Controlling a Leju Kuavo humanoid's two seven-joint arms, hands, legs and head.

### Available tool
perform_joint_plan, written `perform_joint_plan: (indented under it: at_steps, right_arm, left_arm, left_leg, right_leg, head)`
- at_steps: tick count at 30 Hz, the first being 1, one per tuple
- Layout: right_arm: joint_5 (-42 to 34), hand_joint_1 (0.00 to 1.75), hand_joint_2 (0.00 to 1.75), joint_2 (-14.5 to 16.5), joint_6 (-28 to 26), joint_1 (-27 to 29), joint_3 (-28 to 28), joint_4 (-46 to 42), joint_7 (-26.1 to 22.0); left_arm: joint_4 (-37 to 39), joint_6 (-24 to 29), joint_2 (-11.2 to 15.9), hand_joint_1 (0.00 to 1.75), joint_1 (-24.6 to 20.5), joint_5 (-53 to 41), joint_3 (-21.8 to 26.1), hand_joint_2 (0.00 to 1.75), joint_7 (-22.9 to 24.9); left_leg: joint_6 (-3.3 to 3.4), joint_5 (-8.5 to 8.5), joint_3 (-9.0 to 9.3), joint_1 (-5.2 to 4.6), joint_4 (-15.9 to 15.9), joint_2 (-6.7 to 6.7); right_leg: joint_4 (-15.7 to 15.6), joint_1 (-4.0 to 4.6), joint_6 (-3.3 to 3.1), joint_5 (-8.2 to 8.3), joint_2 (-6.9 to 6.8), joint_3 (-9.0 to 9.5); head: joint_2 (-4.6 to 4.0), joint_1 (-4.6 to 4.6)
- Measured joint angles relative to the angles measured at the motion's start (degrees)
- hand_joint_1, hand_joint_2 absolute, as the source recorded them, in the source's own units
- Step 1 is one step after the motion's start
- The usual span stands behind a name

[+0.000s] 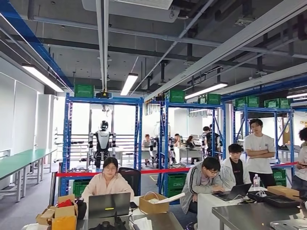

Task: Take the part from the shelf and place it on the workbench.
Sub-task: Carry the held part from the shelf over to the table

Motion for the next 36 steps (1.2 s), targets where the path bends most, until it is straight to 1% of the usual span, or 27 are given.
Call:
perform_joint_plan:
  at_steps: [1, 3, 4, 5, 8, 10, 11, 13, 14, 15, 16, 17, 18, 19, 20, 21, 23, 25, 26, 27, 29, 30, 31, 32, 34, 35, 36]
  right_arm:
    - [-0.01, 1.75, 1.75, 0.00, 0.02, 0.12, 0.00, 0.01, 0.00]
    - [-0.01, 1.75, 1.75, 0.00, 0.04, 0.23, 0.00, 0.02, 0.00]
    - [-0.01, 1.75, 1.75, -0.01, 0.05, 0.22, 0.00, 0.04, -0.01]
    - [-0.02, 1.75, 1.75, -0.01, 0.06, 0.22, -0.01, 0.06, -0.01]
    - [-0.04, 1.75, 1.75, -0.02, 0.19, 0.27, -0.02, 0.09, -0.04]
    - [-0.07, 1.75, 1.75, -0.02, 0.23, 0.18, -0.05, 0.06, -0.10]
    - [-0.08, 1.75, 1.75, -0.02, 0.26, 0.11, -0.06, 0.04, -0.14]
    - [0.02, 1.75, 1.75, -0.02, 0.33, 0.16, -0.07, 0.03, -0.22]
    - [0.25, 1.75, 1.75, -0.02, 0.35, 0.28, -0.06, 0.03, -0.25]
    - [0.60, 1.75, 1.75, -0.02, 0.37, 0.38, -0.04, 0.04, -0.26]
    - [1.01, 1.75, 1.75, -0.02, 0.38, 0.40, -0.02, 0.04, -0.25]
    - [1.37, 1.75, 1.75, -0.02, 0.38, 0.31, 0.01, 0.05, -0.24]
    - [1.65, 1.75, 1.75, -0.03, 0.39, 0.13, 0.03, 0.07, -0.23]
    - [1.85, 1.75, 1.75, -0.06, 0.40, -0.06, 0.05, 0.15, -0.22]
    - [2.00, 1.75, 1.75, -0.08, 0.41, -0.29, 0.11, 0.26, -0.19]
    - [2.13, 1.75, 1.75, -0.10, 0.41, -0.46, 0.18, 0.37, -0.16]
    - [2.26, 1.75, 1.75, -0.07, 0.38, -0.66, 0.36, 0.56, -0.13]
    - [2.22, 1.75, 1.75, 0.01, 0.32, -0.80, 0.46, 0.63, -0.23]
    - [2.17, 1.75, 1.75, 0.06, 0.30, -0.89, 0.50, 0.64, -0.30]
    - [2.15, 1.75, 1.75, 0.09, 0.29, -0.96, 0.56, 0.67, -0.34]
    - [2.12, 1.75, 1.75, 0.13, 0.28, -0.93, 0.79, 0.82, -0.35]
    - [2.11, 1.75, 1.75, 0.13, 0.28, -0.85, 0.89, 0.90, -0.35]
    - [2.09, 1.75, 1.75, 0.14, 0.28, -0.78, 0.96, 0.96, -0.35]
    - [2.07, 1.75, 1.75, 0.15, 0.28, -0.74, 0.98, 0.98, -0.35]
    - [2.02, 1.75, 1.75, 0.17, 0.28, -0.72, 1.00, 1.03, -0.36]
    - [2.00, 1.75, 1.75, 0.19, 0.28, -0.75, 1.02, 1.05, -0.36]
    - [2.00, 1.75, 1.75, 0.20, 0.28, -0.76, 1.02, 1.08, -0.36]
  left_arm:
    - [0.00, 0.02, 0.07, 0.00, 0.10, 0.00, -0.01, 1.75, 0.02]
    - [0.01, 0.03, 0.20, 0.00, 0.11, 0.00, -0.04, 1.75, 0.02]
    - [0.01, 0.03, 0.25, 0.00, 0.07, 0.00, -0.07, 1.75, 0.02]
    - [0.01, 0.02, 0.28, 0.00, 0.04, 0.00, -0.11, 1.75, 0.02]
    - [0.01, 0.05, 0.34, 0.00, 0.14, 0.00, -0.25, 1.75, 0.02]
    - [0.02, 0.07, 0.39, 0.00, 0.17, 0.00, -0.31, 1.75, 0.01]
    - [0.02, 0.07, 0.43, 0.00, 0.11, 0.00, -0.32, 1.75, -0.01]
    - [0.03, 0.07, 0.51, 0.00, 0.03, 0.01, -0.33, 1.75, -0.02]
    - [0.03, 0.07, 0.52, 0.00, 0.05, 0.02, -0.33, 1.75, -0.02]
    - [0.03, 0.07, 0.52, 0.00, 0.12, 0.02, -0.34, 1.75, -0.01]
    - [0.03, 0.07, 0.53, 0.00, 0.18, 0.02, -0.35, 1.75, -0.01]
    - [0.03, 0.05, 0.53, 0.00, 0.21, 0.02, -0.36, 1.75, 0.00]
    - [0.03, 0.04, 0.53, 0.00, 0.17, 0.02, -0.37, 1.75, 0.00]
    - [0.03, 0.03, 0.52, 0.00, 0.03, 0.02, -0.37, 1.75, 0.00]
    - [0.03, 0.00, 0.52, 0.00, -0.12, 0.02, -0.37, 1.75, 0.00]
    - [0.03, -0.02, 0.51, 0.00, -0.20, 0.02, -0.37, 1.75, 0.01]
    - [0.03, -0.04, 0.50, 0.00, -0.10, 0.02, -0.38, 1.75, 0.02]
    - [0.03, -0.05, 0.49, 0.00, -0.08, 0.02, -0.40, 1.75, 0.00]
    - [0.03, -0.05, 0.49, 0.00, -0.20, 0.02, -0.40, 1.75, -0.01]
    - [0.03, -0.06, 0.49, 0.00, -0.30, 0.02, -0.41, 1.75, -0.03]
    - [0.03, -0.07, 0.49, 0.00, -0.24, 0.02, -0.42, 1.75, -0.01]
    - [0.03, -0.07, 0.49, 0.00, -0.11, 0.02, -0.42, 1.75, 0.01]
    - [0.03, -0.07, 0.49, 0.00, 0.00, 0.02, -0.42, 1.75, 0.03]
    - [0.03, -0.07, 0.49, 0.00, 0.08, 0.02, -0.42, 1.75, 0.04]
    - [0.03, -0.07, 0.50, 0.00, 0.14, 0.02, -0.42, 1.75, 0.03]
    - [0.03, -0.07, 0.50, 0.00, 0.08, 0.02, -0.42, 1.75, 0.02]
    - [0.03, -0.07, 0.51, 0.00, 0.06, 0.02, -0.42, 1.75, 0.02]
  left_leg:
    - [-0.08, 1.65, -0.13, 0.06, -1.39, 0.01]
    - [-0.07, 6.61, 1.64, 0.15, -7.81, 0.05]
    - [0.04, 7.91, 2.55, 0.08, -10.95, 0.08]
    - [0.30, 8.68, 3.13, -0.03, -12.92, 0.09]
    - [1.51, 8.47, 3.64, -0.21, -14.09, 0.12]
    - [2.09, 8.23, 4.39, 0.08, -14.28, 0.12]
    - [2.28, 8.04, 4.78, 0.22, -14.38, 0.11]
    - [2.45, 7.44, 5.34, 0.26, -14.42, 0.08]
    - [2.41, 7.09, 5.63, 0.26, -14.42, 0.08]
    - [2.35, 6.69, 6.05, 0.26, -14.42, 0.05]
    - [2.22, 6.25, 6.61, 0.27, -14.42, -0.09]
    - [2.04, 5.76, 7.30, 0.30, -14.44, -0.29]
    - [1.83, 5.28, 7.94, 0.36, -14.52, -0.50]
    - [1.62, 4.94, 8.50, 0.45, -14.68, -0.72]
    - [1.37, 4.70, 8.81, 0.54, -14.88, -0.87]
    - [1.09, 4.58, 9.10, 0.60, -15.08, -0.98]
    - [0.53, 4.54, 9.69, 0.60, -15.32, -1.13]
    - [0.32, 4.06, 9.69, 0.54, -14.01, -0.88]
    - [0.31, 3.34, 8.71, 0.53, -12.01, -0.73]
    - [0.29, 2.26, 6.99, 0.48, -9.00, -0.60]
    - [0.12, -0.15, 2.32, 0.40, -2.34, -0.54]
    - [0.03, -0.55, 0.53, 0.39, -0.58, -0.53]
    - [-0.03, 0.17, -0.41, 0.38, -0.66, -0.52]
    - [-0.01, 2.12, -0.38, 0.38, -2.69, -0.52]
    - [0.28, 7.56, 0.90, 0.26, -9.16, -0.47]
    - [0.52, 9.23, 1.44, 0.06, -11.71, -0.42]
    - [0.83, 10.12, 1.65, -0.19, -13.28, -0.38]
  right_leg:
    - [0.01, -0.01, 0.06, -0.37, 0.07, 0.46]
    - [0.09, -0.02, 0.38, -1.26, 0.11, 1.59]
    - [0.24, 0.02, 0.65, -1.69, 0.11, 1.97]
    - [0.38, 0.06, 0.98, -2.10, 0.10, 2.16]
    - [0.87, 0.10, 2.01, -2.84, 0.10, 2.38]
    - [2.81, -0.01, 2.67, -3.73, 0.09, 1.85]
    - [5.24, -0.20, 3.08, -4.66, 0.07, 0.63]
    - [12.40, -0.76, 3.83, -7.19, 0.05, -3.75]
    - [15.42, -0.99, 4.05, -7.98, 0.03, -6.00]
    - [16.86, -1.15, 4.14, -7.83, 0.03, -7.57]
    - [16.16, -1.24, 4.13, -6.47, 0.04, -8.04]
    - [13.38, -1.27, 4.03, -4.03, 0.12, -7.49]
    - [9.52, -1.25, 3.91, -1.25, 0.42, -6.36]
    - [6.25, -1.15, 3.71, 0.46, 0.79, -5.32]
    - [3.68, -0.99, 3.34, 1.25, 1.05, -4.54]
    - [2.41, -0.82, 2.91, 1.42, 1.24, -4.21]
    - [1.43, -0.66, 1.91, 0.99, 1.05, -3.53]
    - [0.71, -0.80, 1.24, 0.98, 0.90, -2.22]
    - [0.44, -0.85, 0.97, 0.84, 0.84, -1.57]
    - [0.29, -0.81, 0.74, 0.56, 0.76, -1.11]
    - [0.30, -0.61, 0.38, -0.21, 0.72, -0.39]
    - [0.30, -0.51, 0.30, -0.65, 0.77, 0.07]
    - [0.31, -0.44, 0.29, -1.16, 0.83, 0.67]
    - [0.32, -0.39, 0.34, -1.71, 0.88, 1.43]
    - [0.35, -0.34, 0.65, -2.97, 0.87, 2.94]
    - [0.38, -0.35, 0.91, -3.46, 0.86, 3.28]
    - [0.34, -0.39, 1.23, -3.79, 0.85, 3.40]
  head:
    - [0.00, 0.00]
    - [0.00, -0.01]
    - [0.00, -0.02]
    - [0.01, -0.03]
    - [0.01, -0.04]
    - [0.01, -0.05]
    - [0.01, -0.05]
    - [0.01, -0.07]
    - [0.01, -0.07]
    - [0.01, -0.07]
    - [0.01, -0.07]
    - [0.01, -0.07]
    - [0.00, -0.07]
    - [0.00, -0.07]
    - [0.01, -0.07]
    - [0.01, -0.08]
    - [0.02, -0.07]
    - [0.01, -0.06]
    - [0.01, -0.07]
    - [0.00, -0.07]
    - [0.00, -0.07]
    - [0.00, -0.07]
    - [0.00, -0.07]
    - [0.00, -0.07]
    - [0.00, -0.08]
    - [0.01, -0.08]
    - [0.01, -0.09]
